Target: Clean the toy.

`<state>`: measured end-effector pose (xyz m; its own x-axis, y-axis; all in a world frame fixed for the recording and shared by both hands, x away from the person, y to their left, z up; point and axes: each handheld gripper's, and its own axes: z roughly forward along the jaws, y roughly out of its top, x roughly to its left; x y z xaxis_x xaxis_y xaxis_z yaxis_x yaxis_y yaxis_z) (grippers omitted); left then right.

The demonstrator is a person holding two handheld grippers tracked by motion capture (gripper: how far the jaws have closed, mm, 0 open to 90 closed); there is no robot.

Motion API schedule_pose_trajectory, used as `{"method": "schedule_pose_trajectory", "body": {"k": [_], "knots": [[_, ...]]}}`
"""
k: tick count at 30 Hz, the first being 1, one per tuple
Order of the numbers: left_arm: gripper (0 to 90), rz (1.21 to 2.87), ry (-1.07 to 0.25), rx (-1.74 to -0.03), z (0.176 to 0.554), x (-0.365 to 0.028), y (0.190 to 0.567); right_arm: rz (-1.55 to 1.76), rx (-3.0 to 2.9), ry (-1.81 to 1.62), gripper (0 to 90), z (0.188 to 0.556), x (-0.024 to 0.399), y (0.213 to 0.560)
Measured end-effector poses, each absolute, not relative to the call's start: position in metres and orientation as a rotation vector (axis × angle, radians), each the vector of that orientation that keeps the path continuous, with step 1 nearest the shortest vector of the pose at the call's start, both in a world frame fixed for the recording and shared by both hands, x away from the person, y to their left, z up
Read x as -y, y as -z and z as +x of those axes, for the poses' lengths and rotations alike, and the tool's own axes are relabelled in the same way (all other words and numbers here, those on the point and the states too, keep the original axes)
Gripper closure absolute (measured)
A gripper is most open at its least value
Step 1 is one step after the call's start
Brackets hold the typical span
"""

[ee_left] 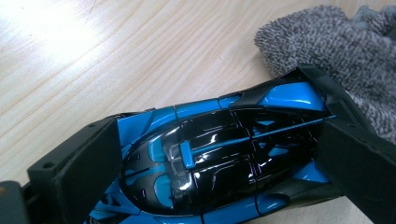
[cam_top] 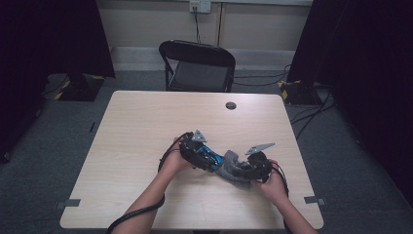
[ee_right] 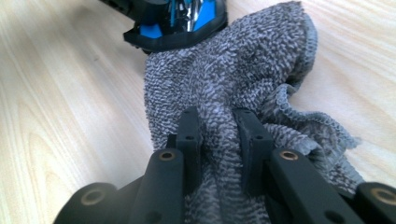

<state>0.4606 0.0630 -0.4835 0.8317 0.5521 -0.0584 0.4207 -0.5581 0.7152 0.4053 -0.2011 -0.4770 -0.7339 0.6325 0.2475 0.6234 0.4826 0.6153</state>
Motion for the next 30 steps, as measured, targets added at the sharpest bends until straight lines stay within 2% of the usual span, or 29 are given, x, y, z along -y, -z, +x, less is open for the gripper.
{"method": "schedule_pose_trajectory", "body": {"k": [30], "knots": [[0.1, 2.245, -0.226, -0.709, 0.460, -0.063, 0.483, 1.078, -2.789, -1.171, 73.8, 0.390, 0.179, 0.480]]}}
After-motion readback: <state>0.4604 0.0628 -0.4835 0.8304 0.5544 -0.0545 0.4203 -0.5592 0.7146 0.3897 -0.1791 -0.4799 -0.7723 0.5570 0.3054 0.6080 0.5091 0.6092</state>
